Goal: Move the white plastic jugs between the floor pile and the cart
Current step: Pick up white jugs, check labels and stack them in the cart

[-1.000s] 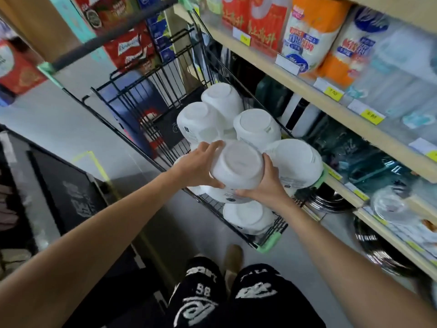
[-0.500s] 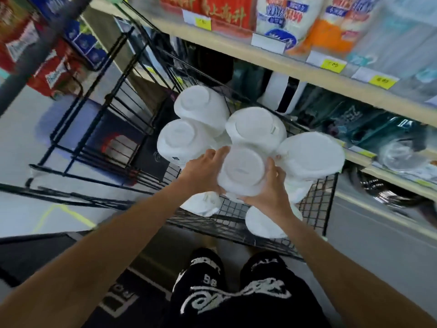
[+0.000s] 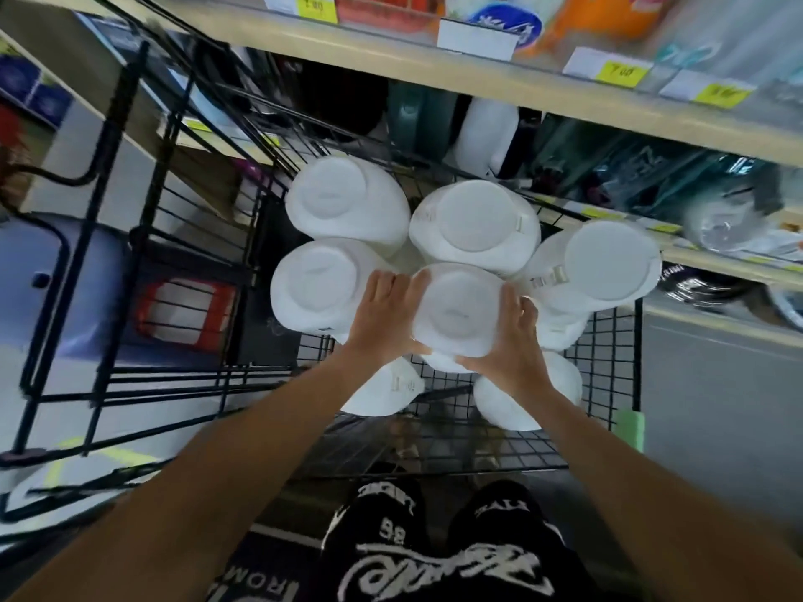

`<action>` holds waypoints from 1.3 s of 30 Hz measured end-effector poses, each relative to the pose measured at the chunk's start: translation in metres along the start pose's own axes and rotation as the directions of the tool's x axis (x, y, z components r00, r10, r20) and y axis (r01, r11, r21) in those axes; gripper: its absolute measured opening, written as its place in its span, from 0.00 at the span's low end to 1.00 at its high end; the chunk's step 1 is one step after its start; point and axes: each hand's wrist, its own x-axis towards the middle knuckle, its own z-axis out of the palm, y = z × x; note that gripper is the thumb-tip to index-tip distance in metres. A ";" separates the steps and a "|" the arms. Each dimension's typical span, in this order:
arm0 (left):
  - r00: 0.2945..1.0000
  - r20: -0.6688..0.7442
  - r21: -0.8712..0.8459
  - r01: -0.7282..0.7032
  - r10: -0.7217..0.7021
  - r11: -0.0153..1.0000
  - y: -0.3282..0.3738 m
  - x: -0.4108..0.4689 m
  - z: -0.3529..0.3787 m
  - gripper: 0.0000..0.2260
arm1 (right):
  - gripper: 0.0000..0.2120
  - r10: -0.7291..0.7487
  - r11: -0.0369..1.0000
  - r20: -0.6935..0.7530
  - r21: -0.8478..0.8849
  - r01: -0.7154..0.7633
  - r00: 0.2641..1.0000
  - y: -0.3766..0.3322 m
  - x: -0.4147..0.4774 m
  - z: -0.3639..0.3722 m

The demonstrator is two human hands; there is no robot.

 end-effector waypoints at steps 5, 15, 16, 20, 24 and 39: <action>0.998 -0.046 -0.006 -0.044 0.044 0.999 -0.005 -0.001 0.005 0.54 | 0.63 0.029 1.000 0.006 -0.010 -0.029 1.000 0.000 -0.001 0.004; 0.993 0.106 -0.012 -0.058 0.059 0.998 -0.006 -0.007 -0.016 0.47 | 0.56 0.035 0.986 0.146 0.155 -0.057 0.989 0.000 -0.009 -0.016; 0.991 0.114 -0.018 -0.062 0.064 0.998 -0.005 -0.010 -0.018 0.45 | 0.55 0.029 0.984 0.149 0.168 -0.054 0.988 0.000 -0.011 -0.018; 0.993 0.113 -0.158 -0.026 0.044 0.987 0.007 -0.016 -0.034 0.38 | 0.47 0.080 0.961 0.138 0.252 -0.113 0.987 0.001 -0.026 -0.034; 0.992 0.102 -0.279 -0.042 0.073 0.959 0.036 0.005 -0.069 0.36 | 0.38 0.121 0.928 0.082 0.346 -0.142 0.989 0.004 -0.036 -0.076; 0.950 -0.213 -0.550 -0.309 0.227 0.776 0.321 0.076 -0.219 0.18 | 0.17 0.181 0.824 -0.391 0.562 0.078 0.903 0.111 -0.121 -0.350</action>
